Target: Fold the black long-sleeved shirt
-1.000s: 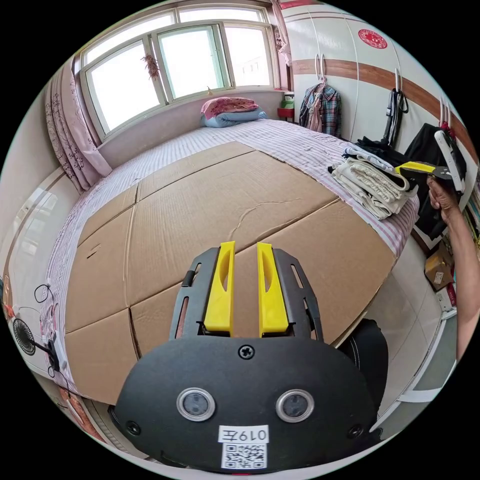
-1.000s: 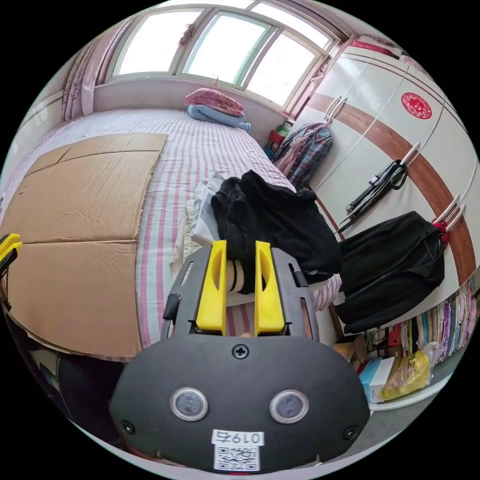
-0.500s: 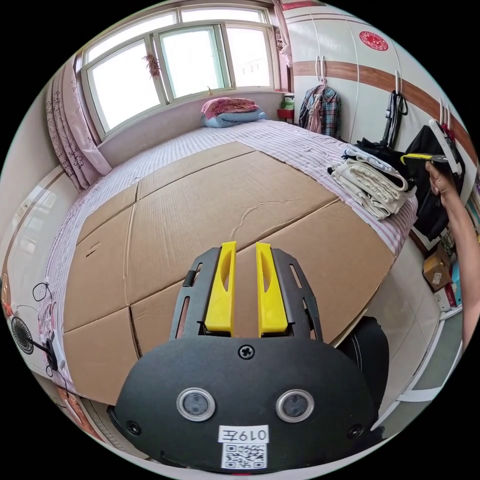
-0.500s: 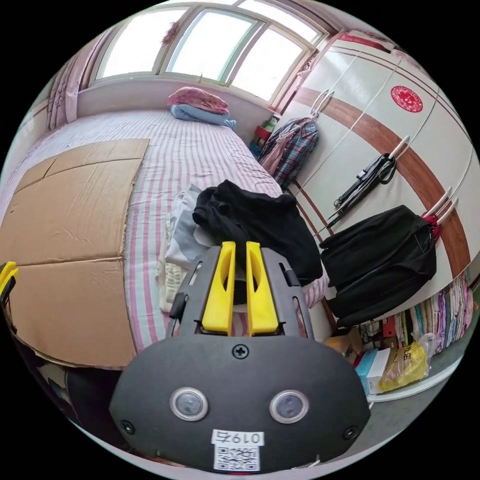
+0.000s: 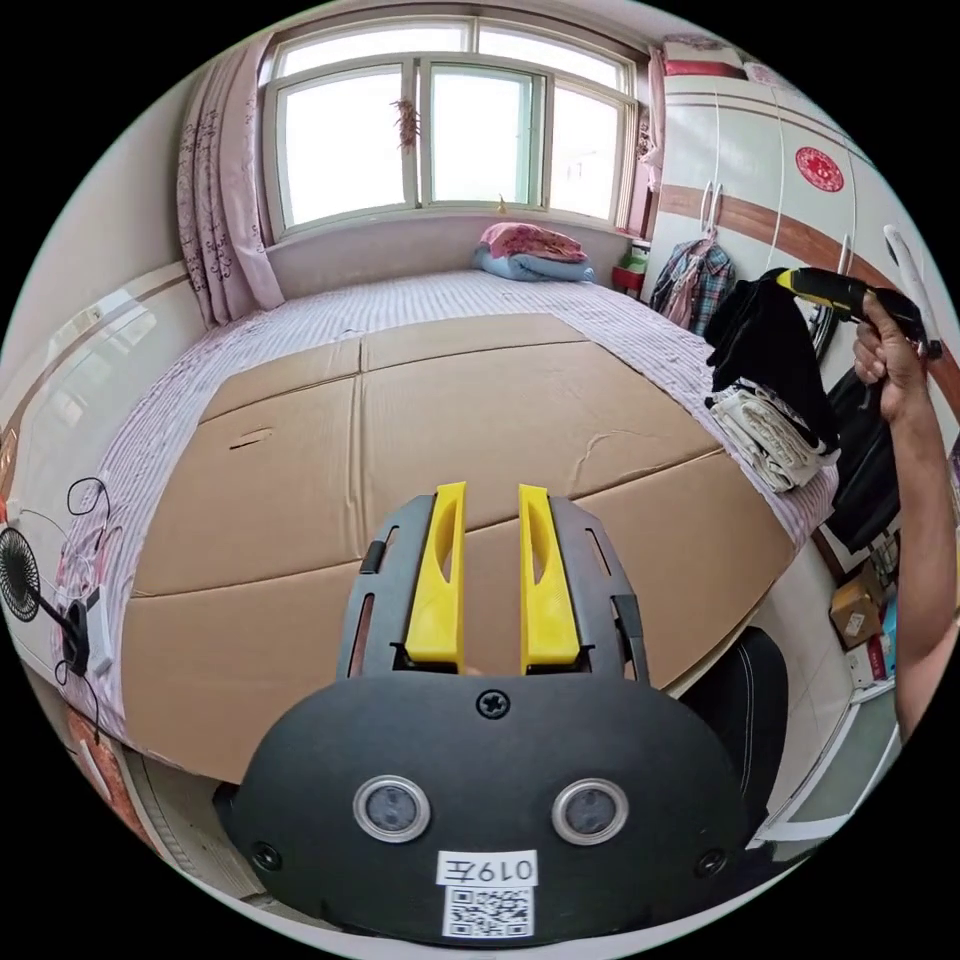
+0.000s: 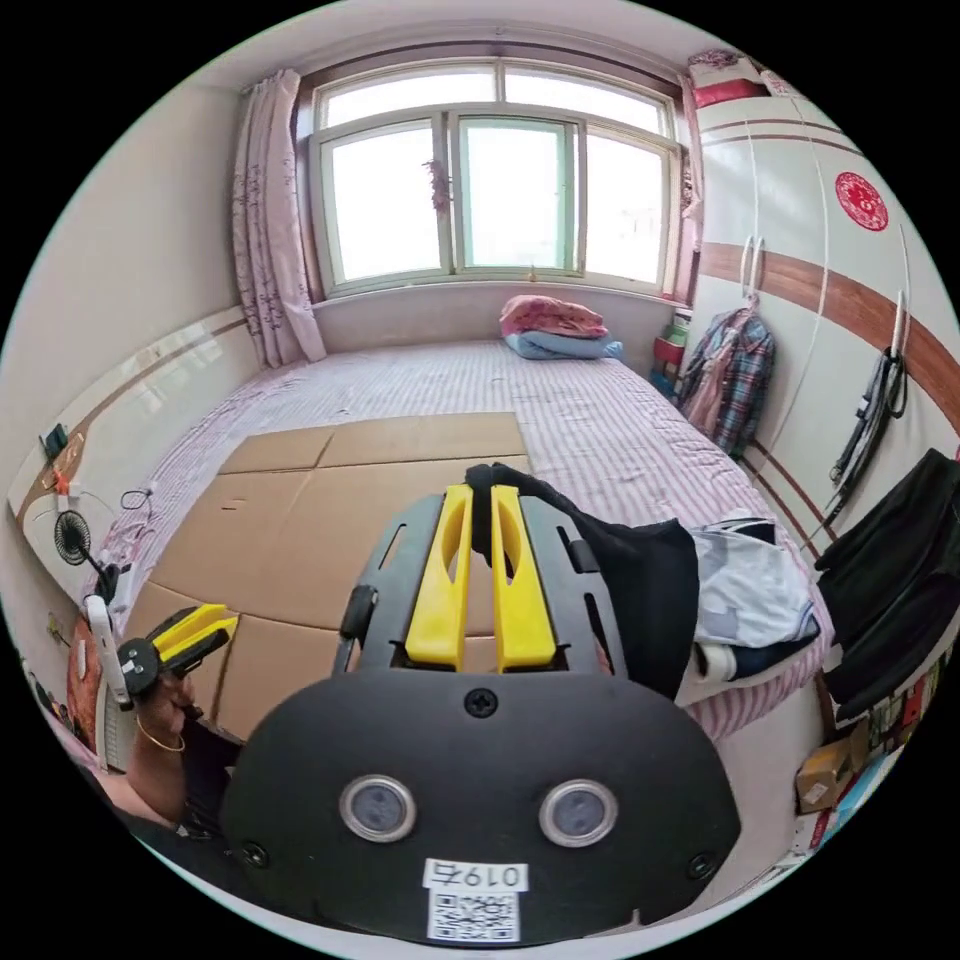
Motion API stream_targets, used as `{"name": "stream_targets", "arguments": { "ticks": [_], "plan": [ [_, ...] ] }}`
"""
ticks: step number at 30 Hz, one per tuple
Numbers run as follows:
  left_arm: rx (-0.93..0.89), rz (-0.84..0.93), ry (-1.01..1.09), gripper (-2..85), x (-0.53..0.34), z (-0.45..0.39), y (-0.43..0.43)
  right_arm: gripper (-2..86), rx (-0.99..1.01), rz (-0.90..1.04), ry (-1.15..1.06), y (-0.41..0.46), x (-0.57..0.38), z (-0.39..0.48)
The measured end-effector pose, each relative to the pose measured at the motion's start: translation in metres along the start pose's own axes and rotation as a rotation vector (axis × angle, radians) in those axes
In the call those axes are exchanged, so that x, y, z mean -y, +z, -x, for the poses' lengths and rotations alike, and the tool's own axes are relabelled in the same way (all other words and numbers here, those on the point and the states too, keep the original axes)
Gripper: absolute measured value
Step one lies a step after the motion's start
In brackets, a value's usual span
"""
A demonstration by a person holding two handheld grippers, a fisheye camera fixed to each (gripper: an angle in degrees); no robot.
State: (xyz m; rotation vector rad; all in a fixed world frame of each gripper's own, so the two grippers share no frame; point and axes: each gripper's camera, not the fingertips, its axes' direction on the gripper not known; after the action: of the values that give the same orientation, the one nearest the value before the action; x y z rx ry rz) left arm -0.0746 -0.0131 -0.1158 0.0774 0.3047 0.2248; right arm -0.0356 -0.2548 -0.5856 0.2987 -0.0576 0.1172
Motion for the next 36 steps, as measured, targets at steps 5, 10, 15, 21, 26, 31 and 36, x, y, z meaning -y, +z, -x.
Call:
{"name": "stream_targets", "arguments": {
  "ticks": [5, 10, 15, 21, 26, 31, 36],
  "plan": [
    [0.060, -0.013, -0.085, 8.7, -0.055, 0.102, -0.030, 1.7, 0.198, 0.082, -0.087, 0.068, -0.089, 0.152],
    [0.094, 0.028, -0.184, 9.0, -0.110, 0.179, -0.029, 2.3, 0.364, 0.217, -0.214, 0.130, -0.206, 0.273],
    [0.079, 0.098, -0.249, 10.0, -0.149, 0.219, 0.001, 3.4, 0.340, 0.343, -0.355, 0.179, -0.266, 0.308],
    [0.019, 0.176, -0.297, 12.9, -0.172, 0.250, 0.050, 8.4, 0.380, 0.356, -0.443, 0.206, -0.273, 0.265],
    [-0.035, 0.220, -0.318, 13.6, -0.172, 0.261, 0.095, 17.5, 0.380, 0.356, -0.383, 0.278, -0.202, 0.203],
    [0.003, 0.254, -0.281, 13.0, -0.171, 0.245, 0.121, 14.7, 0.360, 0.565, -0.330, 0.438, -0.161, 0.173],
    [0.066, 0.280, -0.214, 12.4, -0.168, 0.236, 0.146, 4.4, 0.478, 0.555, -0.285, 0.484, -0.167, 0.146]
  ]
}}
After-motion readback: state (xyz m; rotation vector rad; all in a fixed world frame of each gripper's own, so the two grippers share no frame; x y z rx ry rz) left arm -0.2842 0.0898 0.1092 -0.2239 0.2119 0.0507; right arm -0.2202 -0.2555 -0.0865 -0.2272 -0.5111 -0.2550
